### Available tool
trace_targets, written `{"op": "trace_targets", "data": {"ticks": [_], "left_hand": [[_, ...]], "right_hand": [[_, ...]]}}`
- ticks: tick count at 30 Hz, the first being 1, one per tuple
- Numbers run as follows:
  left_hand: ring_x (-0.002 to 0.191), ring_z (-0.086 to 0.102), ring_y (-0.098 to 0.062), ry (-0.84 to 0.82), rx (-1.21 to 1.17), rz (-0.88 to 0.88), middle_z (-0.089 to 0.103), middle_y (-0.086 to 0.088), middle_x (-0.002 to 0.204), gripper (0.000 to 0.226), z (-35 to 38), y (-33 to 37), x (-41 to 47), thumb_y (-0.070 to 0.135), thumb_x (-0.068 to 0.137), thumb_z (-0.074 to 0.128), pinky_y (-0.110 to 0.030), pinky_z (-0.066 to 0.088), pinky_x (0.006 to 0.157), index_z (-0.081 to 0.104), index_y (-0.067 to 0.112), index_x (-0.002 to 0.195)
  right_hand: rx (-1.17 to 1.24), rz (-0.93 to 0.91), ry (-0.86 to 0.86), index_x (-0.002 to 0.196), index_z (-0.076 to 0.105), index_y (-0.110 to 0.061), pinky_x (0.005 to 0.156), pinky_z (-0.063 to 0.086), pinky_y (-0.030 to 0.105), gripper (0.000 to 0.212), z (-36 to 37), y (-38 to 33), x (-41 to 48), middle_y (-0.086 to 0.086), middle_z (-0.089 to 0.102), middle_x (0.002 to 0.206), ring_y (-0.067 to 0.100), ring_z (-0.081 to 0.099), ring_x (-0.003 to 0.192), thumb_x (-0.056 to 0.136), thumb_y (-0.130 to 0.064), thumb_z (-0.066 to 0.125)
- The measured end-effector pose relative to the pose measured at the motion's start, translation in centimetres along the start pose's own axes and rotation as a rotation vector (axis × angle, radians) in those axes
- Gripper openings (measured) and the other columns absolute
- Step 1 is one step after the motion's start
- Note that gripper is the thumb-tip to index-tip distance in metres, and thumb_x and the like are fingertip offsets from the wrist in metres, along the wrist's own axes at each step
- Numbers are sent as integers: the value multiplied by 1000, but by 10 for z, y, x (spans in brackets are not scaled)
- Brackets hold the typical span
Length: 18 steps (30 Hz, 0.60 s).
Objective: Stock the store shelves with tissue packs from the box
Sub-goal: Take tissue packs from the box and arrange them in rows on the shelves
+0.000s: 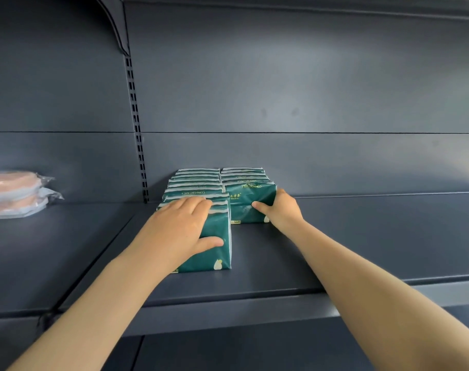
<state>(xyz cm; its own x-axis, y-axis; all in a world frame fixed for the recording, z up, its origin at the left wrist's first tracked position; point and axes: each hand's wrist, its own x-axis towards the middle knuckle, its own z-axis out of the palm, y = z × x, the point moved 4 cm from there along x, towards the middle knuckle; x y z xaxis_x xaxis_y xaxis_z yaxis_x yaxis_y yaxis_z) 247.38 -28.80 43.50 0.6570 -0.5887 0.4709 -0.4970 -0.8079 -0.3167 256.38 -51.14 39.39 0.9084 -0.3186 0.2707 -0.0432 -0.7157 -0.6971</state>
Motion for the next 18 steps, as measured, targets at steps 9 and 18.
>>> {"op": "trace_targets", "data": {"ticks": [9, 18], "left_hand": [[131, 37, -16, -177, -8, -60, 37, 3, 144, 69, -13, 6, 1, 63, 90, 38, -29, 33, 104, 31, 16, 140], [113, 50, -25, -99, 11, -144, 53, -7, 118, 49, -95, 34, 0, 49, 96, 41, -39, 45, 88, 49, 8, 121]], "right_hand": [[-319, -74, -272, 120, 56, -6, 82, 43, 32, 48, -44, -9, -27, 8, 59, 113, 24, 55, 104, 88, -41, 60], [-898, -272, -274, 133, 45, -11, 93, 46, 38, 52, -136, -40, -93, 9, 49, 133, 32, 49, 120, 90, -38, 59]]}}
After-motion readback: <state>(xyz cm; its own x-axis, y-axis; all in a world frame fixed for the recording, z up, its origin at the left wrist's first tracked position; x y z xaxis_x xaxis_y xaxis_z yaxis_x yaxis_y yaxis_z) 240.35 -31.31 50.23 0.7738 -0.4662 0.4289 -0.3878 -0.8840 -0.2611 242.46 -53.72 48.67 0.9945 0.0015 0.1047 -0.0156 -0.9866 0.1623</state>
